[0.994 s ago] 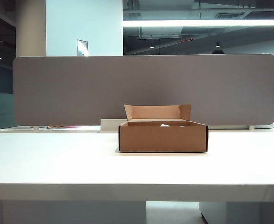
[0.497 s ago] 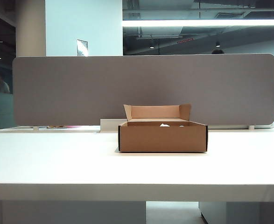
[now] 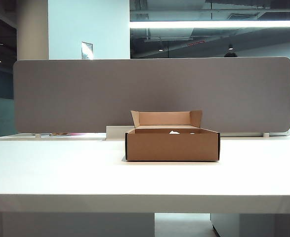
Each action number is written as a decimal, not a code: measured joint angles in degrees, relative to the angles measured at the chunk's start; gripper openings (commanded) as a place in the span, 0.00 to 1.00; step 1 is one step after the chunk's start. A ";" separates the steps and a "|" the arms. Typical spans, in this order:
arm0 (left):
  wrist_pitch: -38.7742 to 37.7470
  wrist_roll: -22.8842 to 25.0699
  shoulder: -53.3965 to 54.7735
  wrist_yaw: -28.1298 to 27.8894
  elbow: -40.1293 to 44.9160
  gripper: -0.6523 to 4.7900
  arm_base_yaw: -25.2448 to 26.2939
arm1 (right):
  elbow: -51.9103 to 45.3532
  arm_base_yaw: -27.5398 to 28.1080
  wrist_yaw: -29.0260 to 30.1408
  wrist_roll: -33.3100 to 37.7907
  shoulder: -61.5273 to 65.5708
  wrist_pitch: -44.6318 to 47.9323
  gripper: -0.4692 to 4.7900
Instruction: Pick up all the paper balls on the table and put them in the paper box.
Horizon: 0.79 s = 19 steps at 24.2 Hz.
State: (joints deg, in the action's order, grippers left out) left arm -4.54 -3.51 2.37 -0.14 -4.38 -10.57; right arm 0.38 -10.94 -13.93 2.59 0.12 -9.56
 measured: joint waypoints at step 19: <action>0.90 2.64 -2.21 -6.16 4.11 0.11 1.90 | 0.00 -0.02 0.00 0.00 0.00 0.00 0.08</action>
State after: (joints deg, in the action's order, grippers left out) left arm -3.64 -0.86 0.16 -6.31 -0.27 -8.67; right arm 0.38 -10.96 -13.93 2.59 0.12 -9.56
